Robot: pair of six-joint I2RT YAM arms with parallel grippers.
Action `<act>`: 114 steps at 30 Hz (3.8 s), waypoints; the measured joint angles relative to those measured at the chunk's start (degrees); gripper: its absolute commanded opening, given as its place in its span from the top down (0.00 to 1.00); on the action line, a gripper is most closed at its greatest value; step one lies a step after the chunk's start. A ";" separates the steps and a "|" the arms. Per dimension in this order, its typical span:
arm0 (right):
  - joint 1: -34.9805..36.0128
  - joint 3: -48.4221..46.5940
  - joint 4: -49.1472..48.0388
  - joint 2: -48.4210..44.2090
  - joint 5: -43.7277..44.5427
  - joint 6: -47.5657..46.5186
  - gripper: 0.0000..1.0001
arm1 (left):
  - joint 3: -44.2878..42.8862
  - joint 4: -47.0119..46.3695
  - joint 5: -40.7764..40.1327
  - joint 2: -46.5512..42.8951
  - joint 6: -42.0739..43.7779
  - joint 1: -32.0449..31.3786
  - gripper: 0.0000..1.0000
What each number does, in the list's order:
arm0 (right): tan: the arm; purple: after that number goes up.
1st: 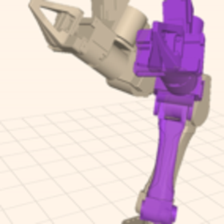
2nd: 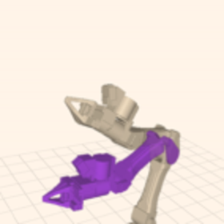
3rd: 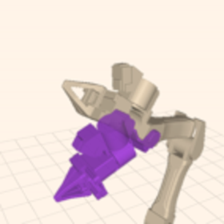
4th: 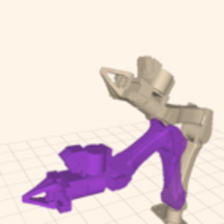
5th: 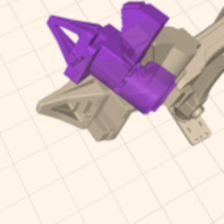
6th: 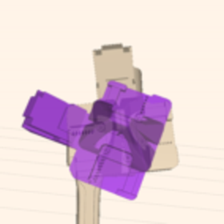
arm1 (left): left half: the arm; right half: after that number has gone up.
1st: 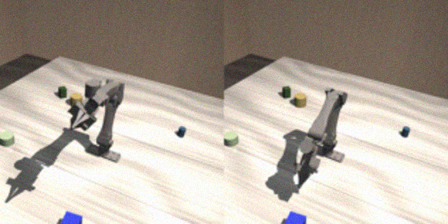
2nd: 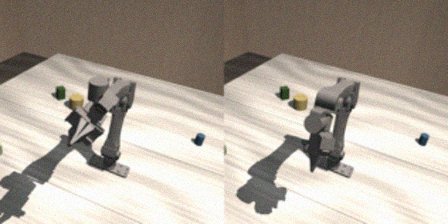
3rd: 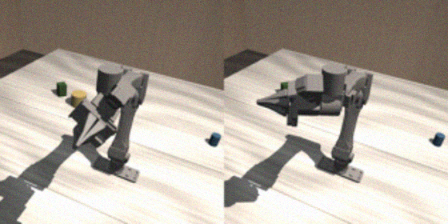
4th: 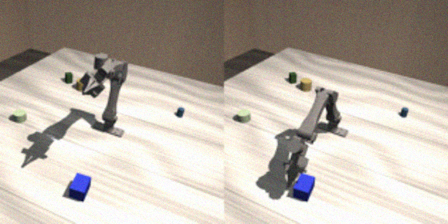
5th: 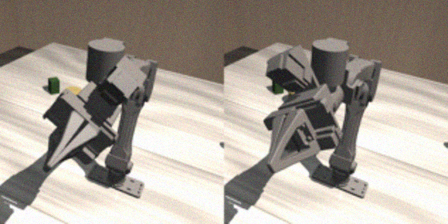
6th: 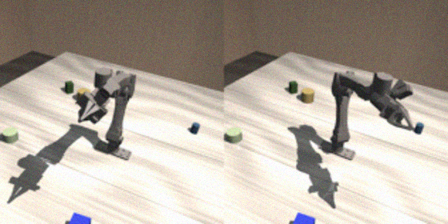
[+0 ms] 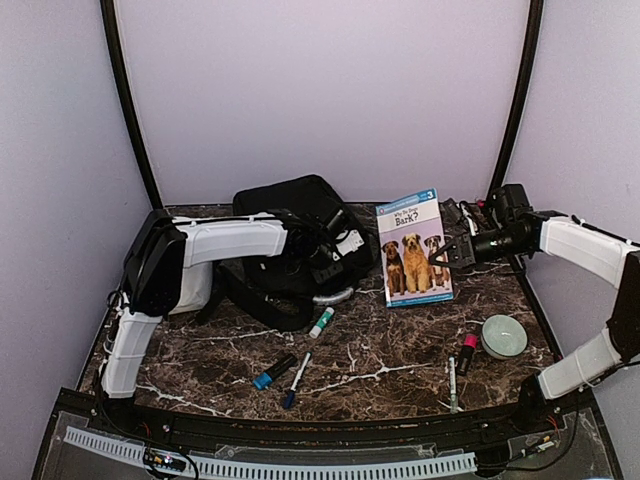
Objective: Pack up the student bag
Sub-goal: Pick up the largest pocket of the bag from the student bag, then place the book in the largest pocket of the bag.
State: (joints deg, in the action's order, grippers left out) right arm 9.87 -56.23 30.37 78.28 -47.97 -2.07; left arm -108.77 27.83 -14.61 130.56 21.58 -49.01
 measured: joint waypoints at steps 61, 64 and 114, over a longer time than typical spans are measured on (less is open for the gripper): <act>21.59 -30.45 -51.28 56.19 -23.08 65.46 1.00 | 11.52 -5.90 -4.79 -23.08 -0.83 2.51 1.00; 21.73 -31.47 -52.04 56.89 -21.99 68.13 1.00 | 12.04 -6.03 -4.70 -23.76 -1.05 2.51 1.00; 26.53 -27.65 -20.52 44.04 -0.55 37.22 0.50 | 23.08 -16.87 -0.90 -28.96 -0.76 0.66 1.00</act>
State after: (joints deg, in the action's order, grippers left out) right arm 36.40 -83.88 9.85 122.32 -48.51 35.16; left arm -85.69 10.96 -15.51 101.60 20.82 -48.36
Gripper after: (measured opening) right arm 0.499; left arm 0.018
